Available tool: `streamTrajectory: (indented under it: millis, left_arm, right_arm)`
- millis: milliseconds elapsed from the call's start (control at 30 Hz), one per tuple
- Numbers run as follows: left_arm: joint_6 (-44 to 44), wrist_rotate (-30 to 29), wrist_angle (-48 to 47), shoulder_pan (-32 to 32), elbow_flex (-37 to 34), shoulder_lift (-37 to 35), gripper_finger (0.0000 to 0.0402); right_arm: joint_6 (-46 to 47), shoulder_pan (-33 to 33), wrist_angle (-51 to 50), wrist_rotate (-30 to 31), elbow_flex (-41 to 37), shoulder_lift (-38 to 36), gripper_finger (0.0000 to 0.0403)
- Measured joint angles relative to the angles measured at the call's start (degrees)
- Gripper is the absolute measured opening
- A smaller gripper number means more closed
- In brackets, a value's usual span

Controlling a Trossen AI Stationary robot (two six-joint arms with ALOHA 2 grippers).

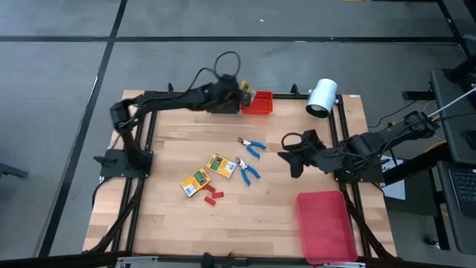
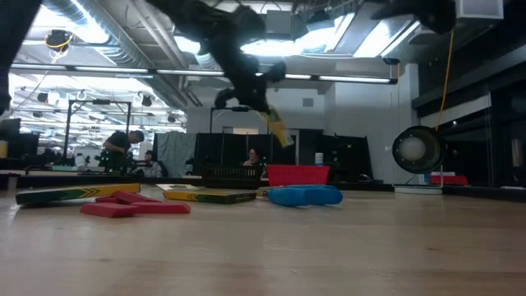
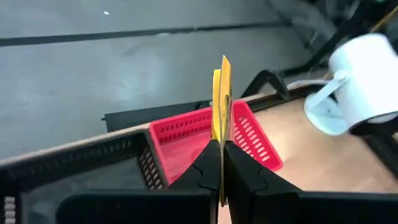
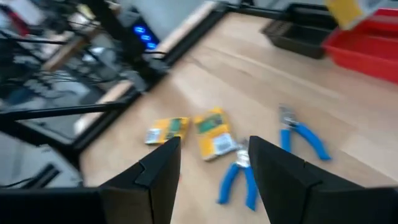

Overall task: Pick & Place School Supplies
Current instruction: Put the yellow crayon box into the red bin

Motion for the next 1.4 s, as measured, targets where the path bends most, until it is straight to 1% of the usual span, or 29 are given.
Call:
streamTrajectory:
  millis: [67,167,233,300,367,433,500,567,667,700,800,833,933,1067,1200,1333,1400]
  left_arm:
    - [2.95,1.70,-3.81,0.64,5.29,3.46,0.0002]
    - [8.17,5.03,-6.59,1.43,11.04,8.11,0.0002]
    - [8.30,5.27,-9.83,1.88,14.65,9.63,0.0002]
    - [7.82,6.31,-10.19,2.41,16.75,10.58,0.0002]
    - [8.55,8.64,-9.30,2.57,16.73,11.36,0.0002]
    - [9.18,8.47,-9.44,2.58,16.61,12.16,0.0002]
    - [12.49,9.54,-9.06,3.00,16.65,12.54,0.0002]
    - [19.16,13.33,-9.14,3.64,16.66,12.77,0.0002]
    - [27.33,13.47,-9.85,4.09,16.66,12.90,0.0002]
    - [30.12,14.36,-9.38,4.50,16.66,12.90,0.0002]
    - [38.77,22.47,-8.58,5.72,16.66,12.90,0.0002]
    - [41.42,24.20,-8.66,5.98,16.66,12.90,0.0002]
    - [47.28,25.91,-10.09,6.65,16.66,12.88,0.0002]
    - [52.05,29.07,-11.82,8.27,16.66,12.88,0.0002]
    - [54.90,28.52,-11.71,9.84,16.66,13.47,0.0002]
    - [55.51,30.72,-11.52,11.37,16.66,15.49,0.0002]
    - [57.06,30.92,-11.60,11.83,16.66,16.21,0.0002]
  right_arm:
    - [2.16,0.00,-3.32,0.43,0.76,-0.30,0.0194]
    - [3.90,0.01,-4.58,0.44,0.96,-0.84,0.0194]
    - [4.75,0.50,-4.91,0.49,0.97,-1.14,0.0194]
    - [5.48,1.05,-4.92,1.60,1.00,-1.23,0.0194]
    - [5.98,1.84,-5.10,3.28,1.00,-1.23,0.0194]
    - [6.15,2.37,-5.23,4.83,1.00,-1.24,0.0194]
    - [6.19,2.77,-5.25,5.53,1.00,-1.25,0.0194]
    - [6.21,3.27,-5.23,5.94,1.00,-1.25,0.0194]
    - [6.53,3.73,-5.21,6.00,1.00,-1.25,0.0194]
    - [6.78,3.89,-5.18,6.21,1.00,-1.25,0.0194]
    - [7.72,4.73,-5.10,8.02,1.00,-1.25,0.0194]
    - [7.92,5.05,-5.10,8.62,1.00,-1.25,0.0194]
    - [9.17,6.06,-5.07,10.13,1.00,-1.25,0.0194]
    - [9.56,7.31,-4.01,12.11,1.00,-1.25,0.0194]
    - [9.56,8.05,-3.36,14.07,1.00,-1.25,0.0194]
    - [9.19,8.46,-3.20,14.60,1.00,-1.23,0.0194]
    - [9.15,8.61,-3.16,14.99,1.00,-1.23,0.0194]
